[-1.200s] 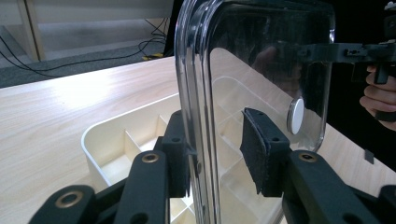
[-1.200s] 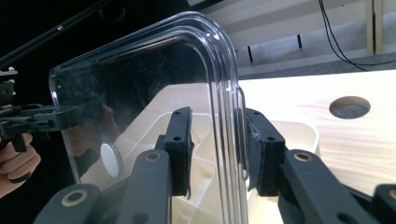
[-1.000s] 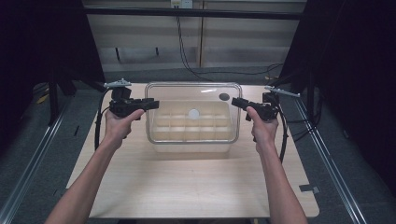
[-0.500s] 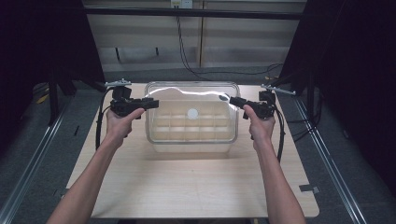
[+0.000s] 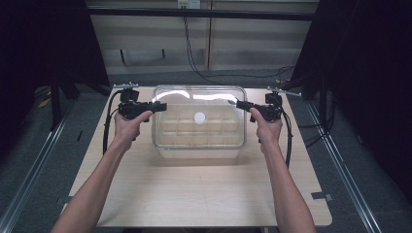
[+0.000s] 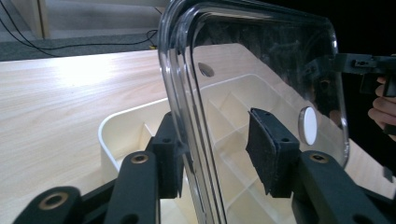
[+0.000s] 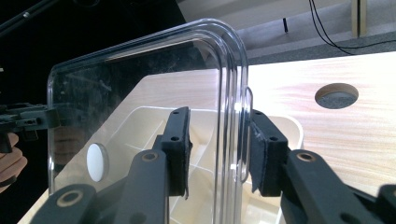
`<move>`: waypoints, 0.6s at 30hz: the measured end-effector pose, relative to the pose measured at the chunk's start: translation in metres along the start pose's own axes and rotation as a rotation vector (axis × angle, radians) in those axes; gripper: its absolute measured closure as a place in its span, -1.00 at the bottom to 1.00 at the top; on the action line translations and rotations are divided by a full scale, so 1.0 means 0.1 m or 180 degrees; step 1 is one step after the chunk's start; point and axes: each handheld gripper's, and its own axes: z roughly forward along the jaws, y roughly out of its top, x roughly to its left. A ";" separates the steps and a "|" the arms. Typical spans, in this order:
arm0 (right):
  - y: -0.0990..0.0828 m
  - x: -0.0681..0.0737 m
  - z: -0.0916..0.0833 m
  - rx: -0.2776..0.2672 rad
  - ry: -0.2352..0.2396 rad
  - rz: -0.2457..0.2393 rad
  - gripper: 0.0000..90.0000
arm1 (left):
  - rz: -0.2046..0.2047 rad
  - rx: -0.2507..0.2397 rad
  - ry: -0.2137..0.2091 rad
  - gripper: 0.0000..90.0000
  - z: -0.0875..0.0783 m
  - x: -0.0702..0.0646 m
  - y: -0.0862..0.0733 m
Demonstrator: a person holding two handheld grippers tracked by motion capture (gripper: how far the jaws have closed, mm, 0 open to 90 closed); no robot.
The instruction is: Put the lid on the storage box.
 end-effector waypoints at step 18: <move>-0.07 -0.09 0.20 0.0060 -0.0208 0.0102 0.34 | 0.0011 0.0234 0.0179 0.08 0.22 0.17 -0.07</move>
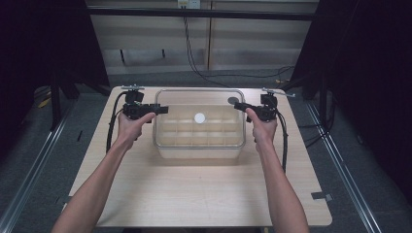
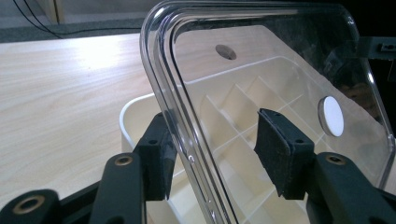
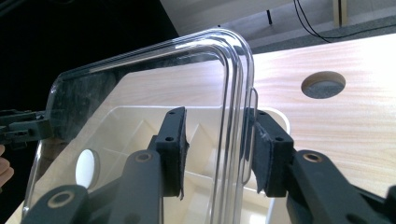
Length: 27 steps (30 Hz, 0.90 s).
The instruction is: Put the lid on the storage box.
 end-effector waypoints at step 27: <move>-0.18 -0.14 0.29 0.0208 -0.0328 -0.0009 0.15 | -0.0122 0.0286 0.0083 0.07 0.17 0.19 -0.21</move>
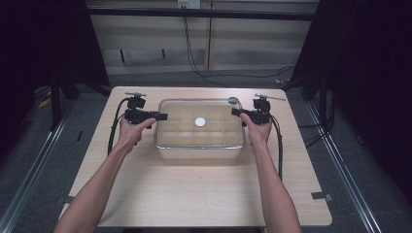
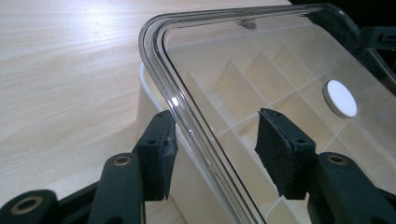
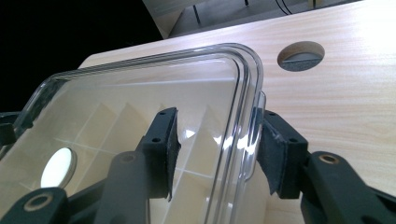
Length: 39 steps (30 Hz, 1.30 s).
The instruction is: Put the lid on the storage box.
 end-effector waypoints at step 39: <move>-0.12 0.05 -0.33 -0.0132 -0.0032 -0.0368 -0.25 | 0.0344 -0.0300 0.0268 -0.15 -0.26 -0.05 -0.19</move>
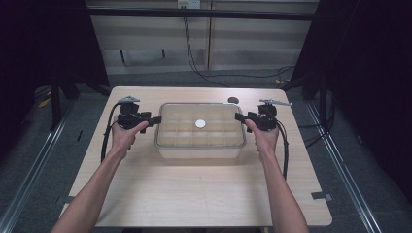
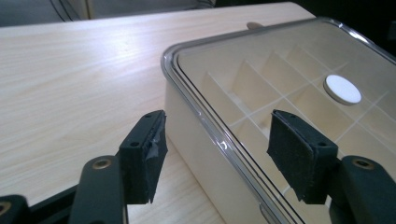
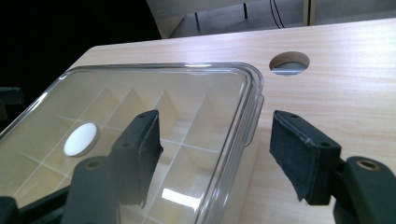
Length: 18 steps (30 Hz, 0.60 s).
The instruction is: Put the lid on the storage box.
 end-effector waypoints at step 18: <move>-0.22 0.18 -0.57 -0.0067 0.0170 -0.0313 -0.32 | 0.0365 -0.0127 0.0210 -0.11 -0.55 -0.30 -0.19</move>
